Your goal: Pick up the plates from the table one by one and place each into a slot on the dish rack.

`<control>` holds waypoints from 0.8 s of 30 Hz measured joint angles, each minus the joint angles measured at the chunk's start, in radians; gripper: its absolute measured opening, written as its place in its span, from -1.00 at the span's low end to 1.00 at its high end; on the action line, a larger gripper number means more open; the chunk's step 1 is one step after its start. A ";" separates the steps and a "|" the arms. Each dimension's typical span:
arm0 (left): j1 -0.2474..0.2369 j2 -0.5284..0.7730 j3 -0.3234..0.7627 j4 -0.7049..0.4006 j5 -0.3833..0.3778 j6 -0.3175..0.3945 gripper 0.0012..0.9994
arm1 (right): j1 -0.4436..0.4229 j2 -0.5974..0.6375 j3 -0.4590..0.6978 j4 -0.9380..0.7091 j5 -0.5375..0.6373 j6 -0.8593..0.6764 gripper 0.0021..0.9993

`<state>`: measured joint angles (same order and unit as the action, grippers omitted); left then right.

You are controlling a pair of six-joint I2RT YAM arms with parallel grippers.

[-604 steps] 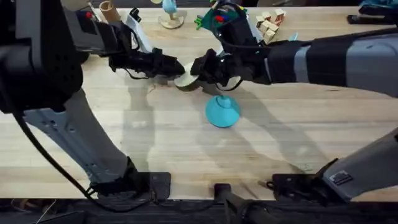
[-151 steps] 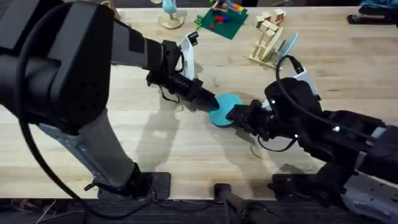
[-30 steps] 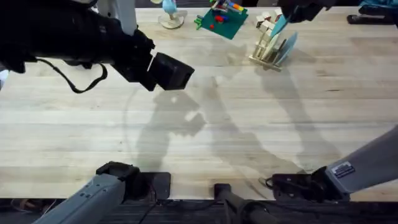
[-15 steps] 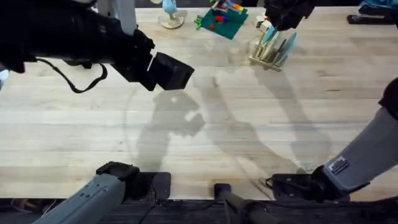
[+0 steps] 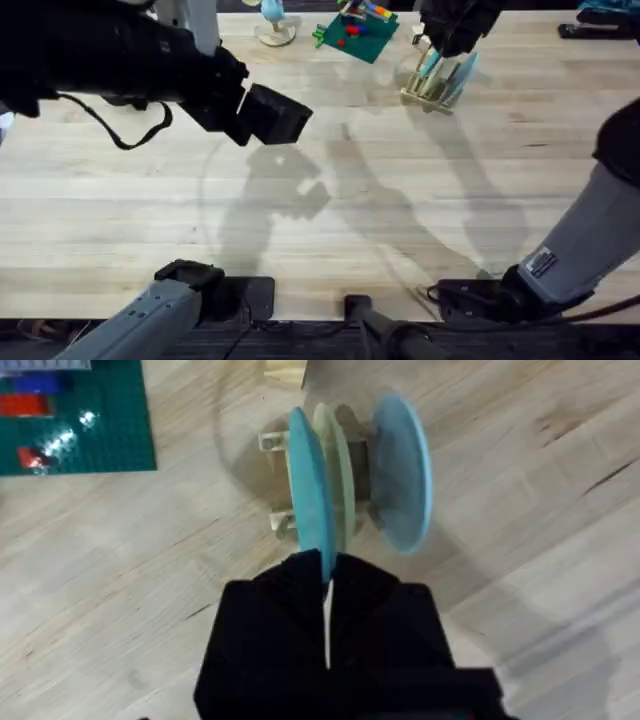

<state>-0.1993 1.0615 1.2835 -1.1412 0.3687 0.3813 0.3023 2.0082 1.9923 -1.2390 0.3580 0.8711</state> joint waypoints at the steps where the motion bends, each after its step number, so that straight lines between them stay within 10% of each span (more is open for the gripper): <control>1: 0.000 0.000 0.000 0.000 0.000 0.000 0.99 | 0.000 0.007 0.000 0.003 0.000 0.000 -0.94; 24: 0.000 0.000 0.000 -0.001 0.000 0.000 0.99 | 0.000 0.072 0.000 0.020 -0.007 0.000 -0.94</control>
<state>-0.1993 1.0615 1.2839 -1.1419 0.3683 0.3813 0.3023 2.0802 1.9926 -1.2190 0.3508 0.8707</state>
